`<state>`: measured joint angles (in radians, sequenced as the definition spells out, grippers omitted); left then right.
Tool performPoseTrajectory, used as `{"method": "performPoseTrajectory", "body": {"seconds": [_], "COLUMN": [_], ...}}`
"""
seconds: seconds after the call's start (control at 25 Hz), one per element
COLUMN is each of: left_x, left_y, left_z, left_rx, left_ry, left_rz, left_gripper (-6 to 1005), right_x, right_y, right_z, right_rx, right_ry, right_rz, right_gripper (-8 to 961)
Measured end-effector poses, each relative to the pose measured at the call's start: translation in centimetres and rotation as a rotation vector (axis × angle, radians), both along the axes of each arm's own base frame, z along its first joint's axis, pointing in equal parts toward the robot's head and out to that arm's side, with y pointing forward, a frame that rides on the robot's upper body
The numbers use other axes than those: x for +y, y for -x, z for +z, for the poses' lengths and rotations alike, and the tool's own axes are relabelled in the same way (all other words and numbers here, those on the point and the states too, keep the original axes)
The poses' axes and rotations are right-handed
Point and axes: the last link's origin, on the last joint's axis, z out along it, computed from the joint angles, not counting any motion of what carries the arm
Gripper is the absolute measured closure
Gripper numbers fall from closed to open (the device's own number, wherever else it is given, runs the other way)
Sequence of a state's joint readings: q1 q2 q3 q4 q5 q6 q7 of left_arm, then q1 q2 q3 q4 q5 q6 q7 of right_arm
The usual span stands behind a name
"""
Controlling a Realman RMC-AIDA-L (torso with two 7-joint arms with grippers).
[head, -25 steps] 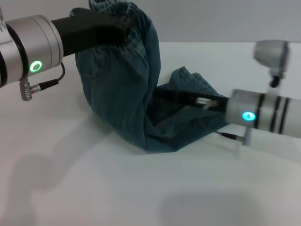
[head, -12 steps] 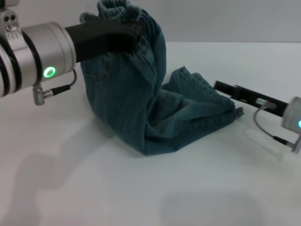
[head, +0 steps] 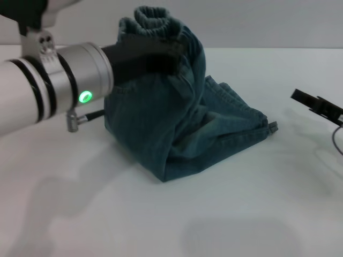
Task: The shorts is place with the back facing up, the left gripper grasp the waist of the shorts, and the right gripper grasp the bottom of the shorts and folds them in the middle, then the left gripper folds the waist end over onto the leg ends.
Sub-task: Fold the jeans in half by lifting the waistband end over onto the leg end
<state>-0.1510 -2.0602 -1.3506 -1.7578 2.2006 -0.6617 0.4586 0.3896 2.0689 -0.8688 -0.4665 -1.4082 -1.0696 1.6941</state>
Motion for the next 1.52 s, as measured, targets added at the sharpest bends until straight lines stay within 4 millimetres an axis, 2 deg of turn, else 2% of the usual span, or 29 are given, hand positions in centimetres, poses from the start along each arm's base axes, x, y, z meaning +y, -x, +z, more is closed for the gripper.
{"method": "performPoseTrajectory", "body": {"seconds": [0.28,0.4,0.6,1.0,1.36,1.52], "left_x": [0.2,0.5,1.0,0.8,0.5,0.5], "left_y": [-0.3,-0.5,-0.7,-0.5,-0.5,0.7], "left_z": [-2.5,-4.3,-5.5,-9.5,-10.1,-10.3], "left_rx": [-0.021,-0.024,-0.032,-0.03,-0.028,-0.018], "left_ry": [0.004,0.017,0.028,-0.052,-0.086,-0.115], "left_rz": [-0.012,-0.018,-0.019,-0.07,-0.1,-0.08], "left_gripper": [833,829,823,809,797,624], "right_x": [-1.0,-1.1,-1.4,-2.2,-3.2,-3.6], "right_y": [-1.1,-1.2,-1.3,-1.4,-2.0,-1.8], "right_z": [0.9,0.9,0.9,1.3,2.4,2.3], "right_rx": [-0.011,-0.013,-0.009,0.005,-0.011,-0.014], "right_ry": [-0.027,-0.026,-0.022,-0.02,-0.071,-0.075], "right_rz": [-0.021,-0.024,-0.019,-0.001,0.021,0.046], "right_gripper": [888,887,885,881,878,877]}}
